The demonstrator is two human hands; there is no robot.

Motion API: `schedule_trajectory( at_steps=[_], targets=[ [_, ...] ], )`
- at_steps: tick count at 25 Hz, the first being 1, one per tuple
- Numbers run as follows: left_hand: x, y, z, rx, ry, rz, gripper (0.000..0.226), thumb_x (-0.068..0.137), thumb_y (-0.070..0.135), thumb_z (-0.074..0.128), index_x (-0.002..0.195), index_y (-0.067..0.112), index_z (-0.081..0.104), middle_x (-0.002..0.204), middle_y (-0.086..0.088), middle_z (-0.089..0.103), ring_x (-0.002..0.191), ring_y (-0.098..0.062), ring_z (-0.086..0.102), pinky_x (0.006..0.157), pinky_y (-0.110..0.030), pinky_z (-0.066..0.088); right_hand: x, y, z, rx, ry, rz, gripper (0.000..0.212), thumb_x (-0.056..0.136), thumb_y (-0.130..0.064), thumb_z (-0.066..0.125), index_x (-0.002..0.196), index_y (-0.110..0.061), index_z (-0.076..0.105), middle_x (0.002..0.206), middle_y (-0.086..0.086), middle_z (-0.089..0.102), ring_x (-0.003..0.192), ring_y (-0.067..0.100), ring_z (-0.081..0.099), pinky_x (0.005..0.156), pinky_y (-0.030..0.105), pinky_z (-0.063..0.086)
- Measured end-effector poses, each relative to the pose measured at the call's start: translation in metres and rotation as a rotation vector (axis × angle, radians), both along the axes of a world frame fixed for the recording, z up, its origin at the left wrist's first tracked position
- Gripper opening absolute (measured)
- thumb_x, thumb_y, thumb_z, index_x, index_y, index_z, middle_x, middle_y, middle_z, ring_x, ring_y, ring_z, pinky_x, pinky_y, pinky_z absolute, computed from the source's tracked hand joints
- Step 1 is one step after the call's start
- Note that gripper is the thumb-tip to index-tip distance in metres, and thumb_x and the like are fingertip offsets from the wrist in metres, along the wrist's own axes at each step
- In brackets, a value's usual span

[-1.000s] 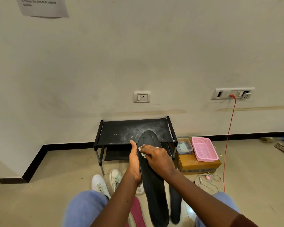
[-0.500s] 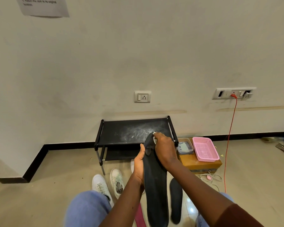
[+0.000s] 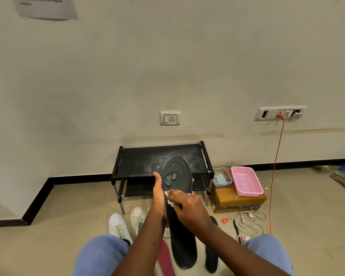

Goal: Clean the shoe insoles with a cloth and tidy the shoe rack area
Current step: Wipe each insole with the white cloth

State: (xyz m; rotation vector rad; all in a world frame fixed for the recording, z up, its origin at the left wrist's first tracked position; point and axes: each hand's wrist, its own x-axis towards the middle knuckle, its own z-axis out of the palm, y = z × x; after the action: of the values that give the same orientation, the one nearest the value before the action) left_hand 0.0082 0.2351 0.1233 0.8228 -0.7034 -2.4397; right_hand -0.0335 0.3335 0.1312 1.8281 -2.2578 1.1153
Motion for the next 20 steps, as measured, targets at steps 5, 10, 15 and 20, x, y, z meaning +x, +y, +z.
schedule_trajectory(
  at_steps=[5,10,15,20],
  targets=[
    [-0.003,-0.001,-0.005,-0.013,-0.069,-0.002,0.076,0.089,0.068,0.019,0.093,0.005,0.062,0.075,-0.012,0.072,0.065,-0.021,0.071,0.065,-0.034,0.056,-0.004,-0.004,-0.001,-0.024,0.062,0.016,0.025,0.067,-0.001,0.061,0.087,-0.009,0.074,0.092,0.003,0.073,0.085,0.009,0.069,0.082,0.015,0.049],
    [0.006,0.024,-0.004,0.109,0.075,-0.076,0.08,0.084,0.068,0.04,0.126,0.002,0.055,0.132,-0.022,0.051,0.125,-0.035,0.049,0.108,-0.043,0.036,-0.027,-0.027,0.009,0.063,0.042,-0.101,0.021,0.083,0.0,0.055,0.095,-0.006,0.071,0.096,0.009,0.071,0.084,0.02,0.069,0.078,0.03,0.056],
    [0.008,0.027,-0.01,0.147,0.099,-0.012,0.074,0.087,0.068,0.036,0.13,0.012,0.057,0.137,-0.025,0.047,0.127,-0.037,0.047,0.111,-0.047,0.031,-0.025,-0.033,0.015,0.061,-0.069,-0.124,0.025,0.087,0.0,0.053,0.105,-0.008,0.07,0.109,0.007,0.069,0.099,0.019,0.066,0.089,0.021,0.047],
    [0.011,0.012,-0.009,0.141,0.06,-0.044,0.088,0.083,0.074,0.033,0.118,-0.001,0.06,0.125,-0.023,0.058,0.115,-0.037,0.057,0.098,-0.045,0.044,0.001,-0.008,0.004,0.048,-0.083,-0.028,0.029,0.082,0.001,0.047,0.094,-0.009,0.072,0.1,0.004,0.071,0.089,0.015,0.067,0.085,0.026,0.05]
  ],
)
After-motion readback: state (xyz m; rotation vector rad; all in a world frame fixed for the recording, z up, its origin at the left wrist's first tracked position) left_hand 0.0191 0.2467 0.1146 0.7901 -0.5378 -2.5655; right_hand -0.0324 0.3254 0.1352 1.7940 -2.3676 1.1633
